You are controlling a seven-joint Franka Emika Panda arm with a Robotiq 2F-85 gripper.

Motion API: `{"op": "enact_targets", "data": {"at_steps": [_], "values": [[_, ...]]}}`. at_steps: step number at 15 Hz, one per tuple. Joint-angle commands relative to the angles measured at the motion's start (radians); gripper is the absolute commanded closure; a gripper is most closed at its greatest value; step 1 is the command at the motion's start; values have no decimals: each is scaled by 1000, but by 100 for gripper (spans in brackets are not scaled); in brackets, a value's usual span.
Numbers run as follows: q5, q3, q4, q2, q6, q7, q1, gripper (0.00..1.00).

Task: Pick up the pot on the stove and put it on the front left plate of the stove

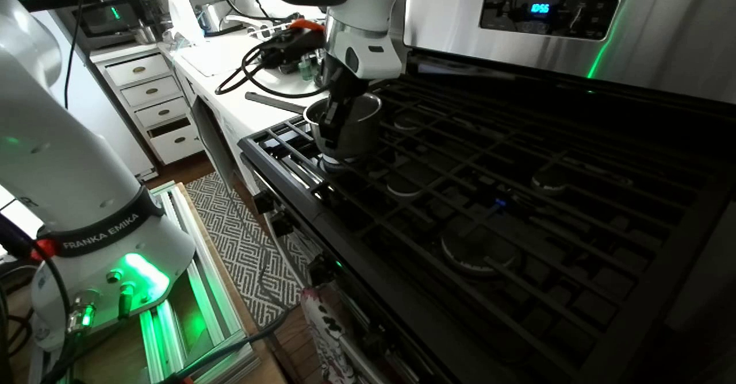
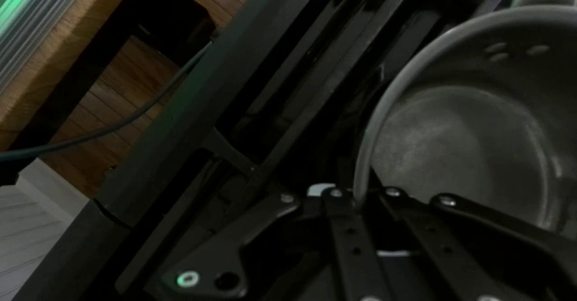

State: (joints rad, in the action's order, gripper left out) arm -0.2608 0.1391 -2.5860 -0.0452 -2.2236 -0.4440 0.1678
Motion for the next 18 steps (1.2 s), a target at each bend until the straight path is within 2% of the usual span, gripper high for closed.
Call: {"op": "enact_targets", "data": {"at_steps": [1,4,9,18], "values": [[-15,6,33,19,43,-18,-1,99],[-14,0,22,6,56,-28,-8,99],[8,0,12,-8,142,-18,-8,99],[0,-13,-11,4,61,-149,-14,99]]}}
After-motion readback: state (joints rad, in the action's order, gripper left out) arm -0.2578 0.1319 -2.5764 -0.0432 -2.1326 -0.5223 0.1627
